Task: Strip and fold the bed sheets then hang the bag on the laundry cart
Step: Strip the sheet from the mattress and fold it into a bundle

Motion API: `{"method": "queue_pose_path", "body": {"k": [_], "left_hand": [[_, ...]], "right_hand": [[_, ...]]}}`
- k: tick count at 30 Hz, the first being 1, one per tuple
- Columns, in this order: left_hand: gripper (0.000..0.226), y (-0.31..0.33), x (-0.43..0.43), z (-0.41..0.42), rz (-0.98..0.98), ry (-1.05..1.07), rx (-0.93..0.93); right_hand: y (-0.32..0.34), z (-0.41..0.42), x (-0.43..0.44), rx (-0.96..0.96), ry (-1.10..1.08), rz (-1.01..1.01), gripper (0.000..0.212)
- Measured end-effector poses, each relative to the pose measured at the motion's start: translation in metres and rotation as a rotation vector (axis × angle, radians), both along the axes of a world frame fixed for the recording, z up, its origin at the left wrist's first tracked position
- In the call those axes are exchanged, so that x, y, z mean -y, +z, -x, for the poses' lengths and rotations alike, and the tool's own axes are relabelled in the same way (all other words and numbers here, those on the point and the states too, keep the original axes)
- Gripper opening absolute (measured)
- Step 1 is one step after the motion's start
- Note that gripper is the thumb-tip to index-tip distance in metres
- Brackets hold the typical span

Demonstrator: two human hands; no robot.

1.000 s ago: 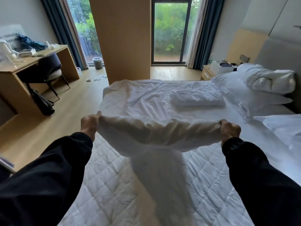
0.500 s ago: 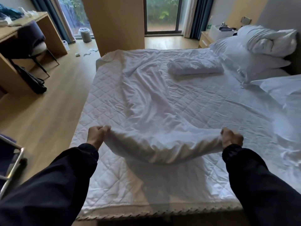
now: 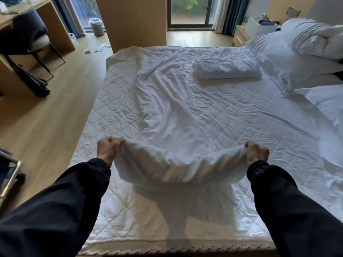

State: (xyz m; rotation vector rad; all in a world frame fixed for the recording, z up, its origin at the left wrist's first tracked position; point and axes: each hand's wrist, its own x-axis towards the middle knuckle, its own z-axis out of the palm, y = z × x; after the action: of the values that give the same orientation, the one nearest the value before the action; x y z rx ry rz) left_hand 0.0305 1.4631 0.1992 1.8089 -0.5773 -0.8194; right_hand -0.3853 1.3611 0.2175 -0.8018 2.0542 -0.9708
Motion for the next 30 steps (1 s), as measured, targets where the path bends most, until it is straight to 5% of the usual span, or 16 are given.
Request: {"method": "queue_pose_path", "body": {"k": [7, 12, 16, 19, 24, 30], "left_hand": [[0.022, -0.016, 0.062, -0.018, -0.093, -0.010, 0.032], [0.029, -0.039, 0.092, -0.023, -0.332, -0.109, 0.347], [0.050, -0.060, 0.109, -0.014, -0.336, -0.218, 0.398], [0.061, -0.091, 0.113, -0.004, -0.406, -0.454, 0.507], [0.068, -0.148, 0.111, 0.027, -0.498, -0.864, 0.987], [0.071, -0.199, 0.148, 0.049, -0.507, -1.072, 1.193]], "right_hand": [[-0.009, -0.003, 0.076, 0.009, 0.197, -0.040, 0.021], [-0.038, -0.019, 0.112, 0.019, 0.333, 0.002, 0.012], [-0.067, -0.040, 0.124, 0.016, 0.447, -0.064, 0.053], [-0.090, -0.060, 0.117, -0.171, 0.711, -0.064, 0.059], [-0.151, -0.093, 0.098, -0.589, 1.337, -0.192, 0.070], [-0.209, -0.128, 0.105, -0.827, 1.528, -0.219, 0.063]]}}
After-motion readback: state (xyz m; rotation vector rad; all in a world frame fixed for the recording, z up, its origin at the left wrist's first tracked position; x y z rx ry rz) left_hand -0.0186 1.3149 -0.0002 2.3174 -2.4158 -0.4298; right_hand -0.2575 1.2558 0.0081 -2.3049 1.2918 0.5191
